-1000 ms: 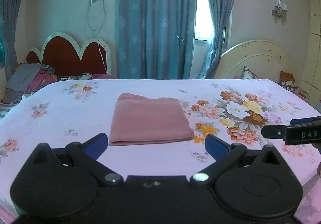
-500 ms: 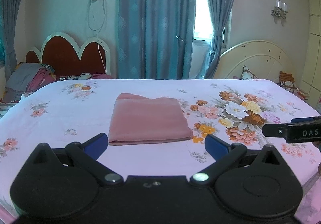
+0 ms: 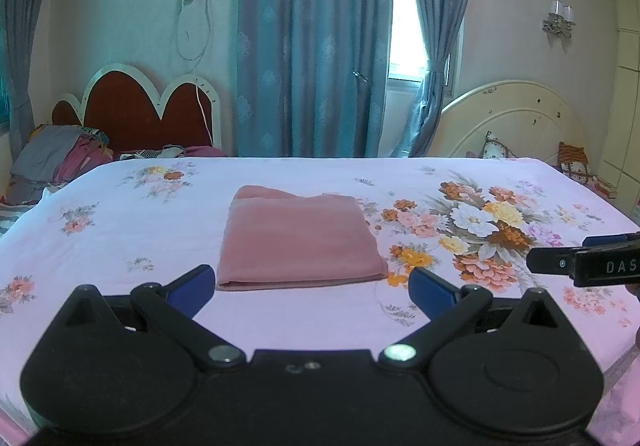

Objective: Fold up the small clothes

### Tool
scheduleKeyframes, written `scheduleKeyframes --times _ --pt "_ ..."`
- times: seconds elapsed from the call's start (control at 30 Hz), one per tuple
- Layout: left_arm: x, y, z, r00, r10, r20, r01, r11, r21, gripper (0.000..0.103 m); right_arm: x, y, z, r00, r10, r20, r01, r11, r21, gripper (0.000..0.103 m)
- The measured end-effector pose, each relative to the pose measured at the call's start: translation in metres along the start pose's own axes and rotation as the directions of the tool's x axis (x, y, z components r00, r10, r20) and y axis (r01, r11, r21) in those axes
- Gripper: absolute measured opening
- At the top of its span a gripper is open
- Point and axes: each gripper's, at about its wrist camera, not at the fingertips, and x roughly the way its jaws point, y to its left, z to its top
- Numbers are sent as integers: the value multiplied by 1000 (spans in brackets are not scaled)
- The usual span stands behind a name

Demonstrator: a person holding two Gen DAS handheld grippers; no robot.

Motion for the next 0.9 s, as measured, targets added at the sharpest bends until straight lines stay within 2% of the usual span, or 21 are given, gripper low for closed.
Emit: scheduleKeyframes --times 0.9 --pt "0 6 3 1000 2 11 -2 1000 1 103 4 8 4 1000 4 11 -4 1000 -11 103"
